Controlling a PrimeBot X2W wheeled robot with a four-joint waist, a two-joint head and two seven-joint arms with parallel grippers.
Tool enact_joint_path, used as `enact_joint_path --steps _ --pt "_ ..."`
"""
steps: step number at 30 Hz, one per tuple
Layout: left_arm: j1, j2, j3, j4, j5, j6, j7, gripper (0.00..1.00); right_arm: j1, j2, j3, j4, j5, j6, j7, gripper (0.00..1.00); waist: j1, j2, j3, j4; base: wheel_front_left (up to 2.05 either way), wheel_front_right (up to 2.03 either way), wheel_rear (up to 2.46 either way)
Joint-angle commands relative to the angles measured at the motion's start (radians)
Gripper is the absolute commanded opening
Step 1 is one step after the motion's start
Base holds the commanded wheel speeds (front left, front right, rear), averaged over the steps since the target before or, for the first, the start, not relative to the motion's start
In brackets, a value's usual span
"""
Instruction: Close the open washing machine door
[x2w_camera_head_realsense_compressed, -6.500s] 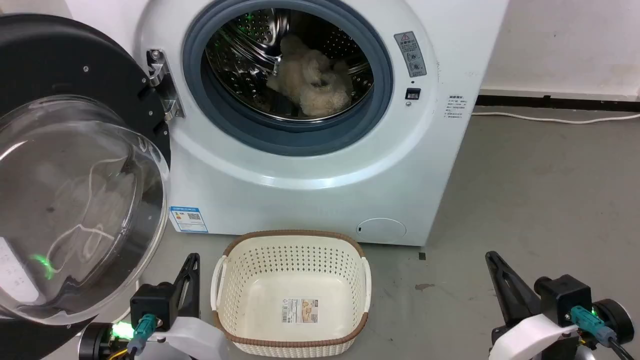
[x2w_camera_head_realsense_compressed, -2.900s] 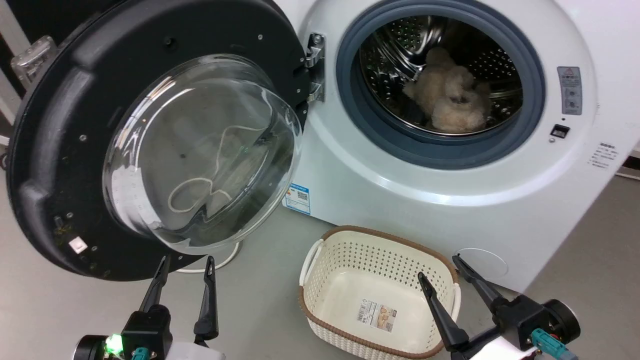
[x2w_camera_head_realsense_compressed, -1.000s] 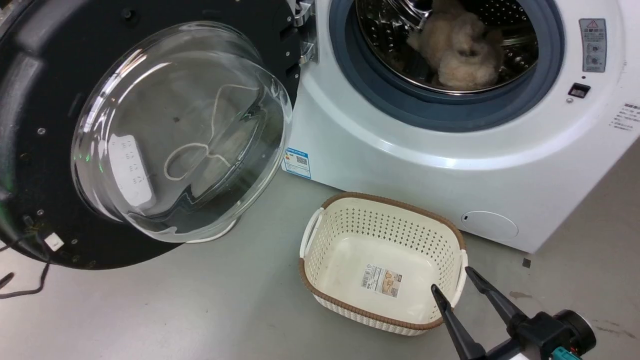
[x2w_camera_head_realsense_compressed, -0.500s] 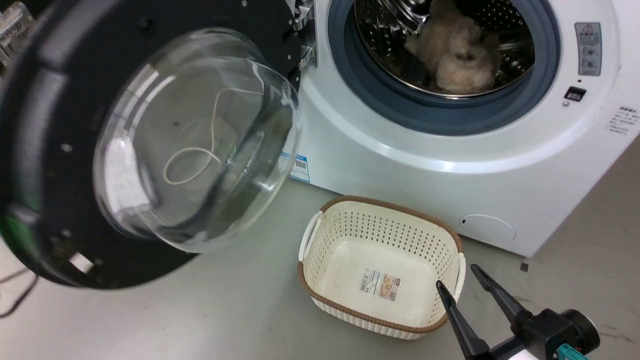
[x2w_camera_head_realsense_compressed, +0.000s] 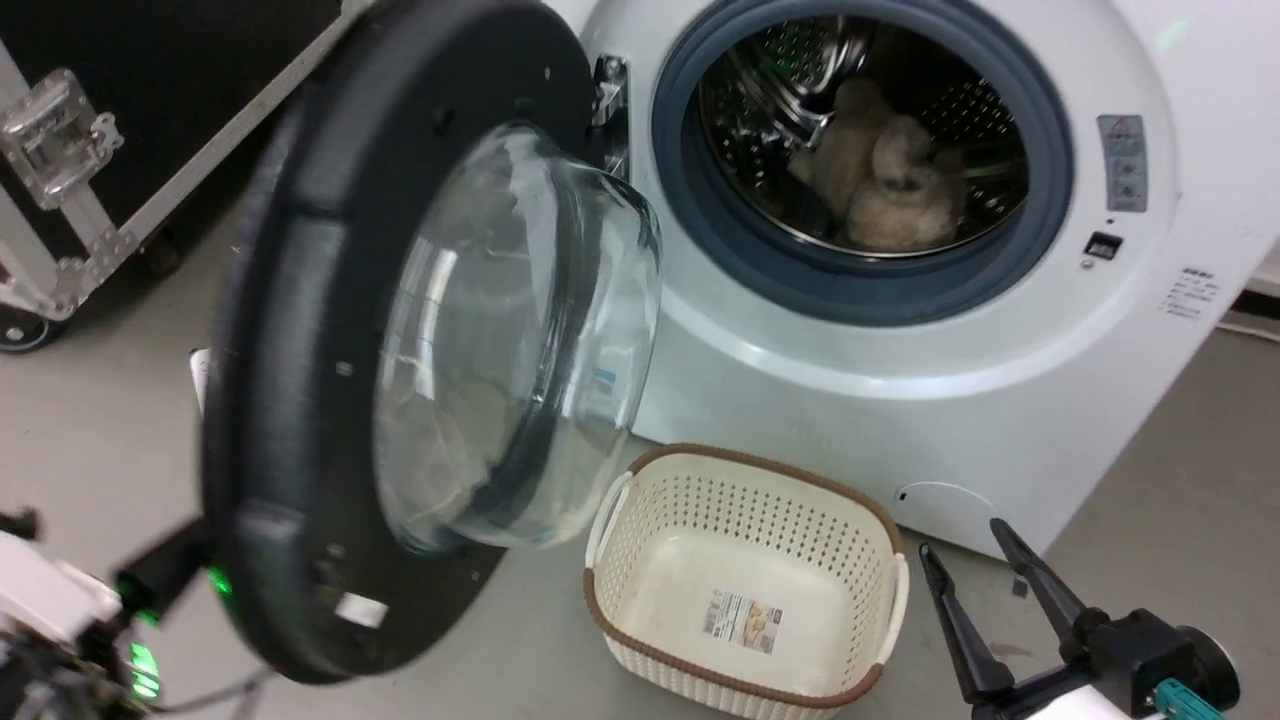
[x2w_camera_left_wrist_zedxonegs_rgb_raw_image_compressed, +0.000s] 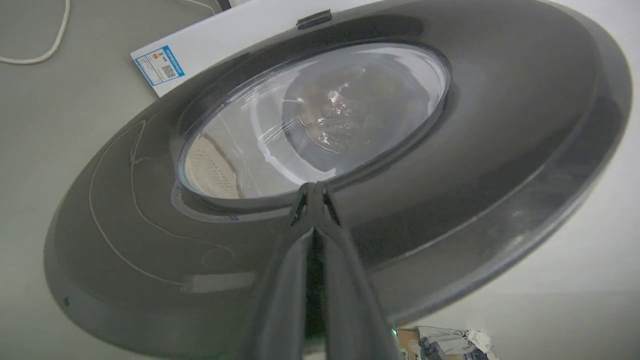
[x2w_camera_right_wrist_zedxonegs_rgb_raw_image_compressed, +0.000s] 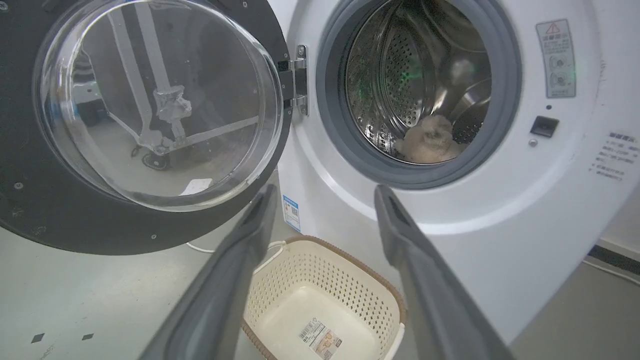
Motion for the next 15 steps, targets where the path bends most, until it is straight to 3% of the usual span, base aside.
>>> enact_joint_path --steps 1,8,15 --pt "0.030 -0.030 -0.016 -0.022 -0.009 -0.003 0.012 0.00 0.011 0.006 -0.009 0.002 -0.008 0.001 -0.005 1.00 0.0001 0.0000 -0.012 -0.011 0.00 0.00 0.00" --pt "0.169 -0.151 -0.122 -0.147 -0.016 -0.012 0.035 0.00 0.013 0.015 -0.051 0.001 -0.021 0.001 -0.005 1.00 0.0001 0.0000 -0.025 -0.064 0.00 0.00 0.00" --pt "0.265 -0.176 -0.307 -0.205 -0.101 -0.010 -0.065 0.00 0.007 0.015 -0.071 0.004 -0.034 0.001 -0.005 1.00 0.0001 0.0000 -0.001 -0.160 0.00 0.00 0.00"
